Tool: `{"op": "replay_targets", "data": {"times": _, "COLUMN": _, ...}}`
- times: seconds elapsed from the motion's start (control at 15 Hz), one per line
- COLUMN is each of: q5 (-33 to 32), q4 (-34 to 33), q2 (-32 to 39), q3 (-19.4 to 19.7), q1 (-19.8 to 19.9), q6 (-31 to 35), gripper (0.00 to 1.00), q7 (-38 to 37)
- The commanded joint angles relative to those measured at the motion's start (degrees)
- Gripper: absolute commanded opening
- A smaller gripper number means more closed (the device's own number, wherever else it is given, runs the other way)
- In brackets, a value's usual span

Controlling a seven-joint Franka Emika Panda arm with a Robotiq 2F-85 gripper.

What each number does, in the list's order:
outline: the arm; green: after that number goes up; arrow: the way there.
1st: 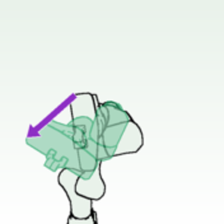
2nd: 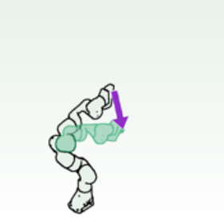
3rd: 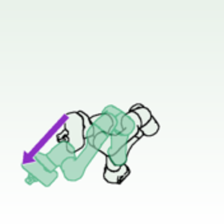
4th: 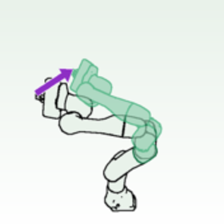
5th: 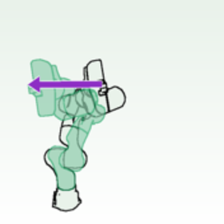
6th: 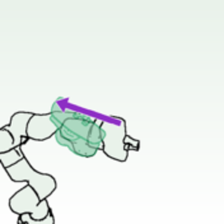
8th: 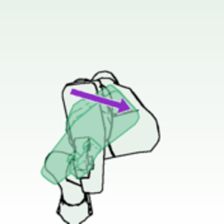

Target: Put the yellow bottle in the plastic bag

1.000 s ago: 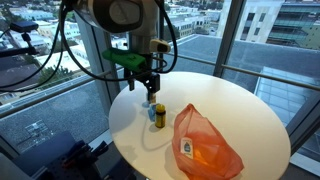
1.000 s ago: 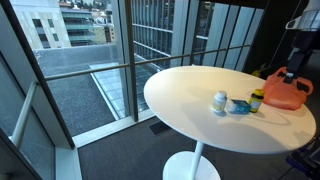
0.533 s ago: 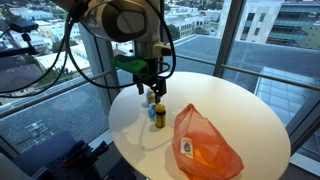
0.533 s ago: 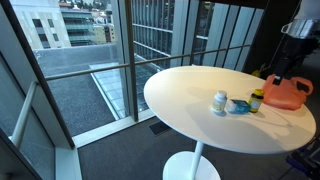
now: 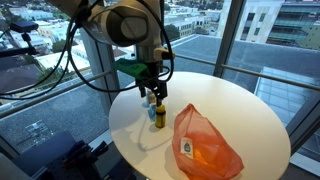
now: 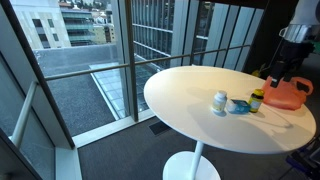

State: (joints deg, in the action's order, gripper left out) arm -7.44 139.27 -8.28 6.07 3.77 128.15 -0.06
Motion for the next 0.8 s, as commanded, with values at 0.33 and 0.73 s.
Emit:
{"op": "replay_targets", "data": {"times": 0.33, "q5": 2.98, "q4": -0.37, "q2": 0.97, "q3": -0.05, "q1": 0.57, "q6": 2.75, "gripper": 1.0, "q7": 0.73}}
{"op": "replay_targets", "data": {"times": 0.73, "q5": 2.15, "q4": -0.92, "q2": 3.84, "q3": -0.56, "q1": 0.57, "q6": 7.34, "gripper": 1.0, "q7": -1.01}}
